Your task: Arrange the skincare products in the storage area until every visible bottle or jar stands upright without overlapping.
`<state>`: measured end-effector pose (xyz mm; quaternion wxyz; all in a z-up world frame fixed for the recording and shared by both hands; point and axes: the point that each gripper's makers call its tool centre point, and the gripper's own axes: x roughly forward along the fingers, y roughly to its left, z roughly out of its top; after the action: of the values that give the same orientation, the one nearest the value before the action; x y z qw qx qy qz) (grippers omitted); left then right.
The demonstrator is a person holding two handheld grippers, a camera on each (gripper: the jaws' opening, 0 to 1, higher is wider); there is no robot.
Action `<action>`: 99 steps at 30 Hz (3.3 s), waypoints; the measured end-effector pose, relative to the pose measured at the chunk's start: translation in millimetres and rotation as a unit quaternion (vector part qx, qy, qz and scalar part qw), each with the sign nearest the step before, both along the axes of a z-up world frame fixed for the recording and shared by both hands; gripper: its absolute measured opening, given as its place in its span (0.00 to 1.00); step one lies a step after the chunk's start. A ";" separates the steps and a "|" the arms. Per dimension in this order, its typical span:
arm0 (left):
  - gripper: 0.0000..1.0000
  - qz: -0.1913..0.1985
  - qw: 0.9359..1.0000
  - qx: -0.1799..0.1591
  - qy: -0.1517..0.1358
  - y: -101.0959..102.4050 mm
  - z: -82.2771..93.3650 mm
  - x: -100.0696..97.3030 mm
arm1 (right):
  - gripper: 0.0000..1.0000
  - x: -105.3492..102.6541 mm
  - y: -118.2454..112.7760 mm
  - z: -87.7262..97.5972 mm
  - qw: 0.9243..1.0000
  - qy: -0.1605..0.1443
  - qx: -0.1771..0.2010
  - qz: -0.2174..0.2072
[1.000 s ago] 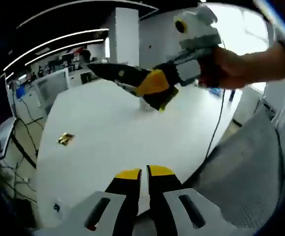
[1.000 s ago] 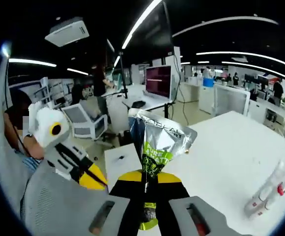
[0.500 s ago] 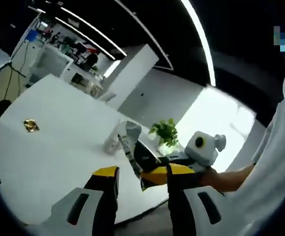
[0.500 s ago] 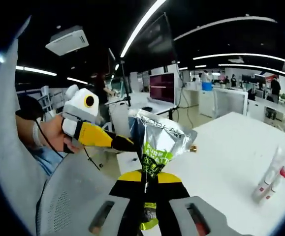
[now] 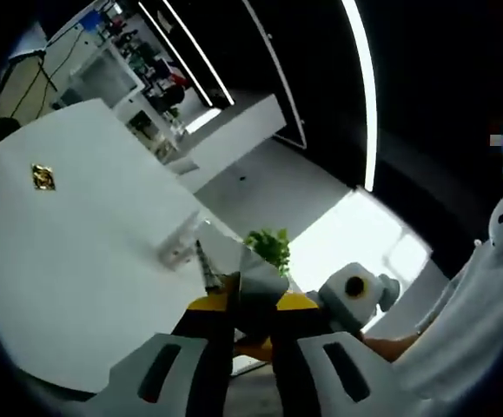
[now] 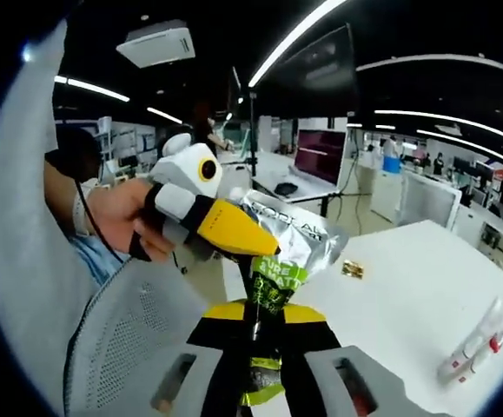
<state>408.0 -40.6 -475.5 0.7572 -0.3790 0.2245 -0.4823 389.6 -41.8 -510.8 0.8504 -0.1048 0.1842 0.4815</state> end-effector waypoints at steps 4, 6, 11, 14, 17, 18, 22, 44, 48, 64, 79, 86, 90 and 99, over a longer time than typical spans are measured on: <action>0.07 -0.021 1.000 -0.006 -0.001 -3.8 2.0 -5.7 | 0.17 -2.1 -6.8 3.5 1.000 0.003 0.017 -0.010; 0.06 -0.027 1.000 -0.010 -0.001 -4.6 2.9 -7.4 | 0.21 -5.2 -7.6 6.9 0.999 0.014 0.032 -0.007; 0.05 -0.032 0.999 -0.019 -0.005 -4.5 5.4 -8.9 | 0.31 -5.4 -18.7 14.8 0.998 0.028 0.049 -0.005; 0.04 -0.033 0.999 -0.029 -0.005 -3.1 8.0 -8.7 | 0.42 -3.4 -29.5 20.0 0.996 0.043 0.071 -0.013; 0.04 -0.036 0.999 -0.034 -0.013 -3.5 11.1 -10.9 | 0.53 -3.1 -38.1 24.5 0.993 0.067 0.095 -0.018; 0.04 -0.041 0.999 -0.033 -0.017 -4.7 11.5 -12.7 | 0.56 -3.4 -39.3 27.5 0.991 0.077 0.110 -0.018; 0.04 -0.096 0.994 -0.042 -0.038 -15.4 18.7 -31.8 | 0.62 -4.8 -41.5 42.3 0.976 0.127 0.179 -0.004; 0.00 -0.174 0.983 -0.008 -0.052 -34.3 7.8 -58.5 | 0.00 -50.7 -47.0 42.5 0.909 0.332 0.233 0.097; 0.00 -0.162 0.986 -0.019 -0.024 -30.9 6.1 -51.1 | 0.00 -41.0 -44.9 40.8 0.898 0.338 0.274 0.063; 0.01 -0.144 0.989 -0.041 -0.001 -25.6 10.4 -44.5 | 0.00 -9.0 -29.6 50.4 0.845 0.315 0.430 -0.035; 0.00 -0.230 0.973 -0.021 0.014 -42.9 3.8 -74.0 | 0.00 -28.7 -25.5 58.8 0.872 0.326 0.363 0.043; 0.00 -0.229 0.971 -0.049 0.044 -50.1 8.8 -77.2 | 0.00 4.7 -35.4 77.8 0.814 0.319 0.486 -0.017; 0.00 -0.219 0.974 -0.043 0.033 -46.7 6.0 -72.0 | 0.00 5.0 -27.9 73.9 0.833 0.311 0.456 -0.015; 0.00 -0.243 0.969 -0.023 0.032 -52.7 0.3 -81.9 | 0.21 -20.3 3.6 53.3 0.893 0.302 0.332 0.038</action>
<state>326.1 -93.3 -475.2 0.6004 -0.3460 0.3230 -0.6445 369.4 -38.2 -457.5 0.7200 0.3273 0.2571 0.5553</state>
